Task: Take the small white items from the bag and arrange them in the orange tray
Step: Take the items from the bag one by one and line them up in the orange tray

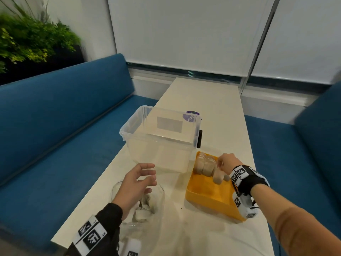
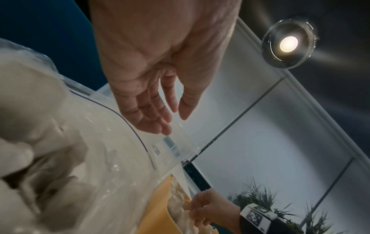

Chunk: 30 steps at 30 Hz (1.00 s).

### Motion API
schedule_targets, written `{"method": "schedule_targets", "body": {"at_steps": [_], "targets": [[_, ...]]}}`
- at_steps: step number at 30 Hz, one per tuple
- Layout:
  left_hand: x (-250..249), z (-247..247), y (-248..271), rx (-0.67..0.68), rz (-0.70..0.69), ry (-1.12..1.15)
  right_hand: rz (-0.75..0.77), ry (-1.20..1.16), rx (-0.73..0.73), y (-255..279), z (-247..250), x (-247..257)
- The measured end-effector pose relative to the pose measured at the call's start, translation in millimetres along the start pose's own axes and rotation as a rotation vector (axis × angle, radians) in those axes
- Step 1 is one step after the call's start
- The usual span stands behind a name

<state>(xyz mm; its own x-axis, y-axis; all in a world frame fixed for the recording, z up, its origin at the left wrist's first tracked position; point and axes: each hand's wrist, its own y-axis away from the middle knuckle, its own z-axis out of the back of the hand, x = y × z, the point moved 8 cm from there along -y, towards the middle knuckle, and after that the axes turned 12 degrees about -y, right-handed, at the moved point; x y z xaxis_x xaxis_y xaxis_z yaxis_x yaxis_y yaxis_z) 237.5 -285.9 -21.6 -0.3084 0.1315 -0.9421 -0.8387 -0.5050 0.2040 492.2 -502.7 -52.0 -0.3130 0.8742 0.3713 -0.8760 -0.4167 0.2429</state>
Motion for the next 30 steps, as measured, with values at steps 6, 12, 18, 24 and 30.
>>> {"method": "schedule_targets", "body": {"at_steps": [6, 12, 18, 24, 30], "targets": [[15.1, 23.3, 8.4, -0.05, 0.027, -0.017, 0.018, 0.054, -0.09, -3.4, 0.1, 1.3], [17.5, 41.1, 8.3, -0.072, -0.028, -0.169, 0.104, -0.05, -0.247, 18.8, 33.1, 18.4], [27.7, 59.7, -3.1, -0.107, -0.099, -0.429, 0.406, -0.334, -0.318, 92.9, 52.0, 91.9], [60.5, 44.7, -13.6, 0.012, -0.073, -0.816, 0.533, -0.357, 0.056, 139.9, -36.3, 168.1], [82.8, 26.8, -12.5, -0.012, -0.045, -1.165, 0.266, -0.261, 0.239, 129.9, -133.4, 167.3]]}}
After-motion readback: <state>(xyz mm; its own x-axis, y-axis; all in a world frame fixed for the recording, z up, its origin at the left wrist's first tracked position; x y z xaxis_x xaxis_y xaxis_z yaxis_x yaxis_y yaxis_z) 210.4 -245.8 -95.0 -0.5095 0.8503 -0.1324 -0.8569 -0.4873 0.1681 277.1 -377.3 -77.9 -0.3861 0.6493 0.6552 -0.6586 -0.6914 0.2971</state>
